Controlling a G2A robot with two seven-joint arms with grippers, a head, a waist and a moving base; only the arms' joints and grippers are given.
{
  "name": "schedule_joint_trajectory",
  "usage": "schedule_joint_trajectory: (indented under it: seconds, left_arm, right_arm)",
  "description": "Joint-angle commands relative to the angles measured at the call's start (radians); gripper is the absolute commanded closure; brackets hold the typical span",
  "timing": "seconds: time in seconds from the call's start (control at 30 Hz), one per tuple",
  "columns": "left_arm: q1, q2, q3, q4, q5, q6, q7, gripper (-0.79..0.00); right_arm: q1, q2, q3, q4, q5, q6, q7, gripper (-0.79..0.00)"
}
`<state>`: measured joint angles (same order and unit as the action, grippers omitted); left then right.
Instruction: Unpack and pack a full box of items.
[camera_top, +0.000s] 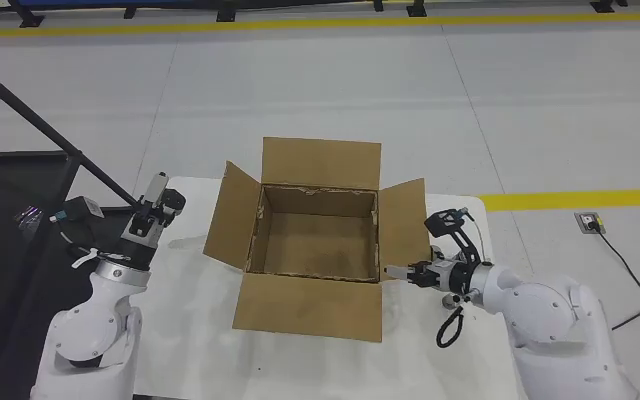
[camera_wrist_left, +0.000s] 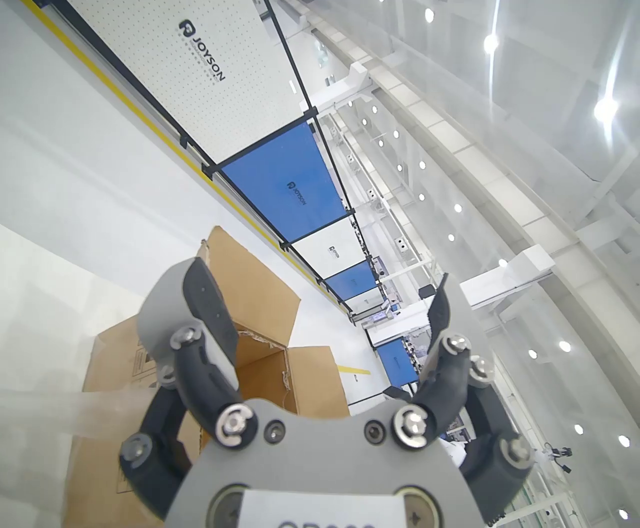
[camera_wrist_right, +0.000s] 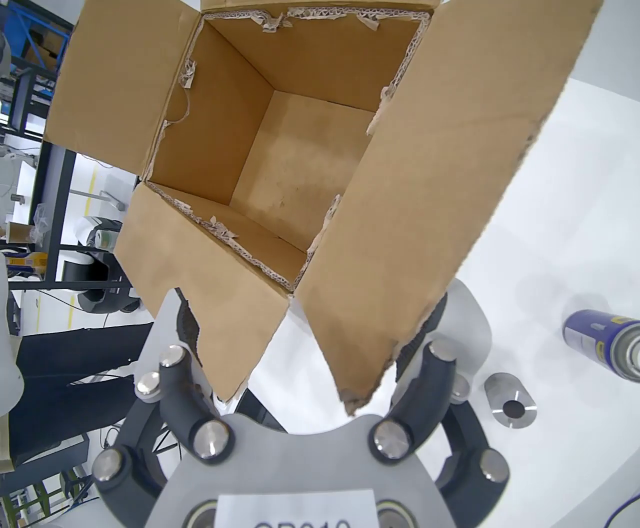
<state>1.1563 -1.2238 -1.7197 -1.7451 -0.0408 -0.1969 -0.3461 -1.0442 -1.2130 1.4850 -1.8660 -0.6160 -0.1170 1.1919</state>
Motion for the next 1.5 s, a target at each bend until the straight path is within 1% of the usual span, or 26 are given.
schedule_joint_trajectory:
  seconds: [0.0,0.17,0.27,0.33,0.4,0.43,0.5,0.57,0.67,0.8,0.9,1.03,1.23,1.27,1.3,1.33,1.4,1.43,1.47]
  left_arm:
    - [-0.002,0.001,-0.002,0.007,-0.007,-0.005,-0.005,-0.785]
    - [-0.001,0.005,-0.009,0.020,-0.026,-0.015,-0.018,-0.785]
    - [0.001,0.007,-0.012,0.023,-0.040,-0.020,-0.024,-0.785]
    - [0.003,0.008,-0.014,0.025,-0.046,-0.023,-0.027,-0.785]
    - [0.005,0.009,-0.016,0.027,-0.053,-0.026,-0.031,-0.785]
    - [0.005,0.010,-0.016,0.028,-0.057,-0.027,-0.032,-0.785]
    - [0.006,0.011,-0.017,0.031,-0.064,-0.029,-0.035,-0.785]
    - [0.006,0.012,-0.017,0.035,-0.071,-0.032,-0.039,-0.785]
    - [0.003,0.013,-0.010,0.040,-0.078,-0.031,-0.042,-0.785]
    - [-0.005,0.014,-0.003,0.045,-0.081,-0.032,-0.043,-0.785]
    - [-0.010,0.016,-0.003,0.049,-0.088,-0.030,-0.044,-0.785]
    - [-0.011,0.017,0.002,0.051,-0.086,-0.027,-0.042,-0.785]
    - [-0.010,0.020,0.006,0.049,-0.084,-0.026,-0.035,-0.785]
    - [-0.010,0.020,0.007,0.049,-0.084,-0.026,-0.034,-0.785]
    - [-0.009,0.020,0.007,0.048,-0.084,-0.026,-0.034,-0.785]
    - [-0.008,0.021,0.008,0.047,-0.084,-0.026,-0.033,-0.785]
    - [-0.006,0.021,0.009,0.045,-0.082,-0.027,-0.030,-0.785]
    - [-0.005,0.022,0.010,0.045,-0.081,-0.025,-0.029,-0.785]
    - [-0.004,0.022,0.010,0.043,-0.081,-0.024,-0.028,-0.785]
  right_arm:
    - [-0.015,0.004,0.004,-0.018,-0.008,0.004,0.001,-0.785]
    - [-0.046,0.010,-0.001,-0.061,-0.017,0.031,-0.006,-0.785]
    - [-0.075,0.016,0.014,-0.095,-0.081,0.075,-0.026,-0.785]
    - [-0.113,0.020,0.036,-0.128,-0.134,0.120,-0.054,-0.785]
    - [-0.168,0.025,0.064,-0.167,-0.236,0.183,-0.088,-0.785]
    - [-0.199,0.027,0.070,-0.189,-0.276,0.197,-0.101,-0.785]
    - [-0.264,0.033,0.082,-0.221,-0.364,0.195,-0.124,-0.785]
    - [-0.321,0.036,0.090,-0.235,-0.389,0.177,-0.141,-0.785]
    - [-0.363,0.038,0.080,-0.209,-0.465,0.198,-0.156,-0.785]
    - [-0.331,0.034,0.020,-0.092,-0.595,0.280,-0.164,-0.785]
    - [-0.285,0.027,-0.039,-0.006,-0.646,0.331,-0.185,-0.785]
    - [-0.229,0.018,-0.082,0.100,-0.665,0.368,-0.214,-0.785]
    - [-0.186,0.012,-0.086,0.195,-0.644,0.367,-0.245,-0.785]
    - [-0.185,0.012,-0.084,0.202,-0.640,0.363,-0.250,-0.773]
    - [-0.184,0.011,-0.082,0.206,-0.637,0.360,-0.254,-0.727]
    - [-0.184,0.011,-0.080,0.210,-0.633,0.358,-0.257,-0.662]
    - [-0.185,0.011,-0.075,0.217,-0.626,0.352,-0.267,-0.594]
    - [-0.185,0.011,-0.071,0.220,-0.621,0.349,-0.271,-0.480]
    - [-0.184,0.010,-0.068,0.224,-0.615,0.345,-0.276,-0.428]
